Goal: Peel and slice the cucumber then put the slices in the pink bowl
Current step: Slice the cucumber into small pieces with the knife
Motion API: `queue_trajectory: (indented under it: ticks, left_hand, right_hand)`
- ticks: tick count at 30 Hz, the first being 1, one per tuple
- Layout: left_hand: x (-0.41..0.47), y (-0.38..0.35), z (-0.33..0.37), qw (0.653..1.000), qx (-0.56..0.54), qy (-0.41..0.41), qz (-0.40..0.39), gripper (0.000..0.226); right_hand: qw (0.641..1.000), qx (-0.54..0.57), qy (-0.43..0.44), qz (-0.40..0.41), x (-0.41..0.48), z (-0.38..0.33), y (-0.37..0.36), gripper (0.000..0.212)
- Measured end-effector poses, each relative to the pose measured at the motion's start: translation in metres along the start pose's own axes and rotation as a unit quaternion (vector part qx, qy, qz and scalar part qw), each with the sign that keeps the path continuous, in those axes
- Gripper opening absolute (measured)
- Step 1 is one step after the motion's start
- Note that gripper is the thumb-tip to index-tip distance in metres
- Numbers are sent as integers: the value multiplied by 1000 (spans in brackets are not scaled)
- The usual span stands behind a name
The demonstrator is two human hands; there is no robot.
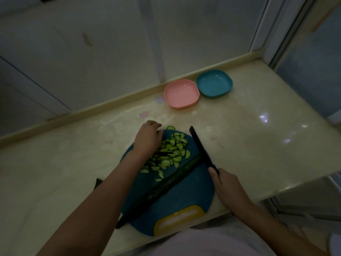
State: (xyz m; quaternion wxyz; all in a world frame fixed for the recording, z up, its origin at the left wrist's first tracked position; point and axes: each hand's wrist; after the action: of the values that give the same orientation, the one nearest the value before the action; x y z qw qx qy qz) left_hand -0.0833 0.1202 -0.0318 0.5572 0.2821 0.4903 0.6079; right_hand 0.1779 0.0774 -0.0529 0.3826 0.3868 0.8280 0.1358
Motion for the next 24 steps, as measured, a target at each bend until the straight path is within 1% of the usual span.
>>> queue_trajectory:
  ticks: [2,4,6,9,13,18,24]
  left_hand:
    - [-17,-7,19,998,-26,-48,14,31]
    - [-39,-22,45,992,-43,-117,-16,31]
    - [-59,-47,64,985,-50,-157,-47,34]
    - [-74,-82,75,989,-38,-131,-63,42]
    - [-76,-98,73,993,-48,-103,-29,49]
    - [-77,-98,72,993,-58,-107,-2,42]
    - [-77,-98,72,992,-72,-102,-4,39]
  right_hand:
    - [1000,-4,1,-2,0,-1,1,42]
    - [1000,-13,3,-5,0,-1,2,42]
    - [1000,-23,5,-2,0,-2,1,43]
    - [1000,-24,7,5,-1,-3,-1,42]
    - [1000,-4,9,10,-2,-3,-1,43]
    - [1000,6,10,8,-6,1,-2,43]
    - [1000,8,23,14,-14,2,0,42]
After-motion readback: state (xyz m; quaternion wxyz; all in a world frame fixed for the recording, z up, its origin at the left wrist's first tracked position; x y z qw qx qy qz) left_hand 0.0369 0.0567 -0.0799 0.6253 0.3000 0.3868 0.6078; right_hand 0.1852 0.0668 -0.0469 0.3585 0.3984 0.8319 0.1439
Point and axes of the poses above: each hand's wrist, its own x-axis towards the middle knuckle, its own y-axis out of the back of the hand, z = x × y, and after that the axes turned 12 degrees about -z, right-handed
